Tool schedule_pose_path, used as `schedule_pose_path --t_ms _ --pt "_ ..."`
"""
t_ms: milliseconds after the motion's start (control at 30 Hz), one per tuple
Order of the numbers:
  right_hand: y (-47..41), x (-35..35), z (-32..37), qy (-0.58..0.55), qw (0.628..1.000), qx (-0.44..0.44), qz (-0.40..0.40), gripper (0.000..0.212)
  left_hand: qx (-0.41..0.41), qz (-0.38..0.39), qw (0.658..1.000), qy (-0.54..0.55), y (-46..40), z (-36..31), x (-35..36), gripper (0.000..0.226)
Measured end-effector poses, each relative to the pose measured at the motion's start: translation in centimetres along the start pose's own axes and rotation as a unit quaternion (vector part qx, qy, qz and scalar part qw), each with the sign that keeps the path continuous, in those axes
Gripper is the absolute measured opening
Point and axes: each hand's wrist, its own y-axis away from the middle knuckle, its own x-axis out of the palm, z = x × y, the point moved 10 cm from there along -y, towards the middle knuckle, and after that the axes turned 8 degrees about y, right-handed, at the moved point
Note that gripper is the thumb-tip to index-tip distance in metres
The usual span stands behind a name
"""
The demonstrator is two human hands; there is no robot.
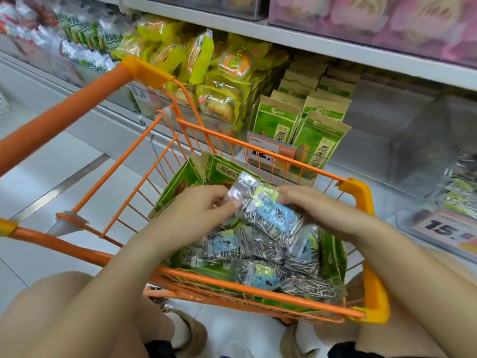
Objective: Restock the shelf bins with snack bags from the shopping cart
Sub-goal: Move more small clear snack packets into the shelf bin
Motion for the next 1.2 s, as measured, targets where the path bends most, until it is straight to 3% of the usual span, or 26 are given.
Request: schedule_pose_path --t_ms 67,133,200,267,367,467,533,600,700,800,867,1000,1100,1200 --pt "0.4 -3.3 -0.7 -0.001 0.993 -0.014 -0.121 0.025 0.0 0.032 0.997 -0.073 -1.2 -0.7 1.5 0.023" --pt "0.8 -5.2 -1.6 -0.017 0.978 -0.001 -0.207 0.02 -0.009 0.168 0.969 -0.182 -2.1 -0.5 5.7 0.036" --pt "1.4 -6.7 -2.5 0.004 0.961 0.013 -0.277 0.017 -0.018 0.336 0.902 -0.272 -1.6 0.5 11.3 0.048" --pt "1.8 -7.7 -2.6 0.007 0.948 0.012 -0.317 0.021 0.0 0.427 0.837 -0.343 -1.1 0.9 15.7 0.046" --pt "2.1 -7.9 -2.3 -0.01 0.945 -0.006 -0.328 0.028 0.02 0.48 0.782 -0.396 -0.6 0.4 19.5 0.042" --pt "2.0 -7.6 -2.5 -0.001 0.948 -0.005 -0.32 0.028 0.041 0.473 0.759 -0.445 -0.4 0.6 20.5 0.019" --pt "2.1 -7.8 -2.6 -0.003 0.945 -0.004 -0.328 0.026 0.045 0.43 0.775 -0.46 -1.0 0.8 19.6 0.026" --pt "2.3 -8.0 -2.8 -0.024 0.941 -0.001 -0.336 0.026 0.04 0.389 0.825 -0.409 -2.1 0.3 17.8 0.031" --pt "2.9 -8.3 -2.9 -0.07 0.934 -0.001 -0.351 0.024 0.06 0.307 0.917 -0.246 -3.3 -2.9 13.1 0.021" --pt "3.1 -8.4 -2.7 -0.107 0.93 -0.008 -0.352 0.021 0.059 0.228 0.971 -0.048 -3.2 -5.0 7.9 0.018" --pt "2.9 -8.0 -2.8 -0.117 0.935 -0.008 -0.336 0.02 0.06 0.179 0.98 0.06 -3.1 -5.2 4.7 0.022" --pt "1.8 -6.5 -2.8 -0.121 0.955 -0.011 -0.272 0.029 0.043 0.034 0.983 0.178 -4.2 -4.4 -0.5 0.024" --pt "1.4 -5.5 -3.0 -0.146 0.961 -0.011 -0.233 0.031 0.031 -0.051 0.976 0.211 -4.8 -4.4 -2.0 0.023" --pt "1.4 -5.0 -2.7 -0.176 0.961 -0.009 -0.213 0.019 0.018 -0.083 0.974 0.212 -5.7 -3.9 -1.9 0.021"
